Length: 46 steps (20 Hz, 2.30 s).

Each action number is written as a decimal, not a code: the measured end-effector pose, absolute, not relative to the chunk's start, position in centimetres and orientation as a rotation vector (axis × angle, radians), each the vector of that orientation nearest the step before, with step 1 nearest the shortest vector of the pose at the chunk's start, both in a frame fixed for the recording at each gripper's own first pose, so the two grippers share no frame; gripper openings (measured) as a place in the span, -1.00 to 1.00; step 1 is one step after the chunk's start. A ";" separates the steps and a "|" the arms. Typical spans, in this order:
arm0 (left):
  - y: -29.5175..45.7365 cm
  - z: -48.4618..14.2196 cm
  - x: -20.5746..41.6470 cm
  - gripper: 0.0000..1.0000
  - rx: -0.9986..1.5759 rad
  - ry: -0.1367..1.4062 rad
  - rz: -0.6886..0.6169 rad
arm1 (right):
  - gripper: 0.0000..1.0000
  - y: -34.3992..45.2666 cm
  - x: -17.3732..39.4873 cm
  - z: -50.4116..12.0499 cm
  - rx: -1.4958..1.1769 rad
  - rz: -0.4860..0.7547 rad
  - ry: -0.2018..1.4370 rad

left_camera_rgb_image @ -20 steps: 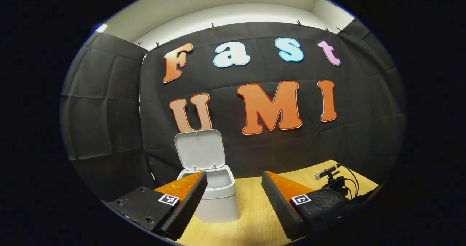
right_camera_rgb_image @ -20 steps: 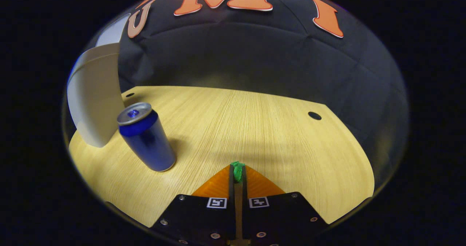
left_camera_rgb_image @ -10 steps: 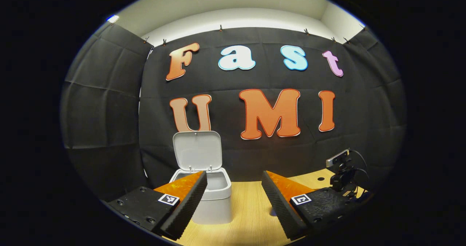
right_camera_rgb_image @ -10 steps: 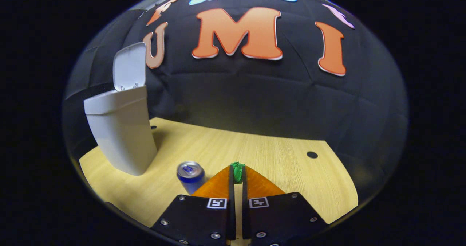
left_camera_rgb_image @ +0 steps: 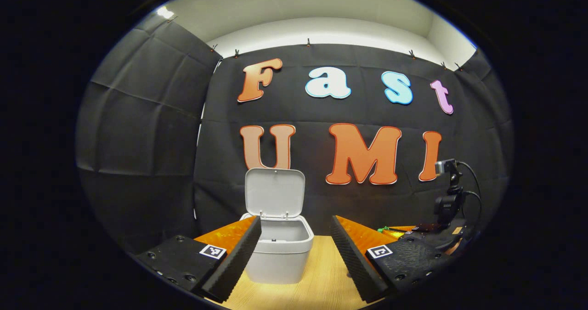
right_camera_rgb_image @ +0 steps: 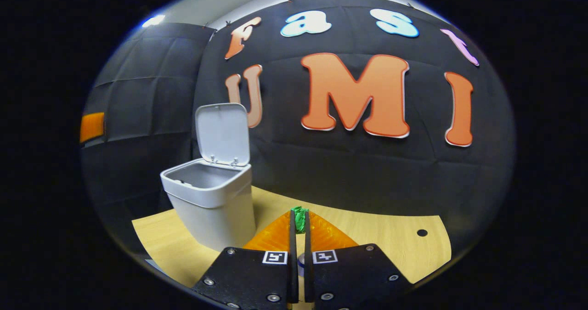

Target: Press the lid of the desktop garbage bin to open it, pick up the crumpled paper on the desktop and throw it into the bin, then pick up the pop can on the desktop and drop it into the bin, and finally close the garbage bin lid.

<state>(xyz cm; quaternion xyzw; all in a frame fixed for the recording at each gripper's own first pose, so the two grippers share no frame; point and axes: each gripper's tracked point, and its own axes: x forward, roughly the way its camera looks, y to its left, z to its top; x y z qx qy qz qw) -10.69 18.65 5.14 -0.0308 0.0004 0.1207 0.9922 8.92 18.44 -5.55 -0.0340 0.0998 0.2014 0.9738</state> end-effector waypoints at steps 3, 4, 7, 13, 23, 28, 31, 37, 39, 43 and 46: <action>20.6 4.8 -11.8 0.90 -0.080 -0.006 0.282 | -0.90 22.6 9.2 -3.5 -0.030 0.471 0.186; 21.1 4.7 -12.4 0.91 -0.085 -0.008 0.297 | -0.91 23.9 9.7 -2.6 -0.030 0.483 0.161; 23.2 4.0 -13.7 0.93 -0.092 -0.003 0.340 | -0.90 28.6 10.6 -0.4 -0.028 0.546 0.124; 27.3 3.4 -17.1 0.92 -0.096 0.002 0.444 | -0.90 36.9 13.4 0.5 -0.042 0.608 0.102; 29.0 2.0 -18.6 0.86 -0.085 0.039 0.475 | 0.20 40.4 15.5 -2.9 -0.064 0.607 0.151; 27.9 1.6 -17.3 0.86 -0.082 0.047 0.434 | 1.00 38.3 15.0 -2.4 -0.050 0.583 0.122; 25.8 1.3 -15.2 0.86 -0.076 0.050 0.375 | 0.89 35.3 13.9 -2.5 -0.043 0.550 0.103; 19.4 -1.0 -10.0 0.87 -0.079 0.060 0.197 | 0.89 26.1 12.4 -2.0 -0.079 0.441 0.061; 16.7 -2.0 -8.2 0.89 -0.078 0.072 0.135 | 0.89 23.0 11.9 -1.5 -0.088 0.394 0.049; 11.7 -3.5 -5.7 0.88 -0.060 0.079 0.011 | 0.89 16.6 10.2 -0.5 -0.076 0.295 0.036; 8.7 -5.3 -4.0 0.89 -0.040 0.091 -0.041 | 0.88 11.8 8.7 0.0 -0.101 0.209 0.022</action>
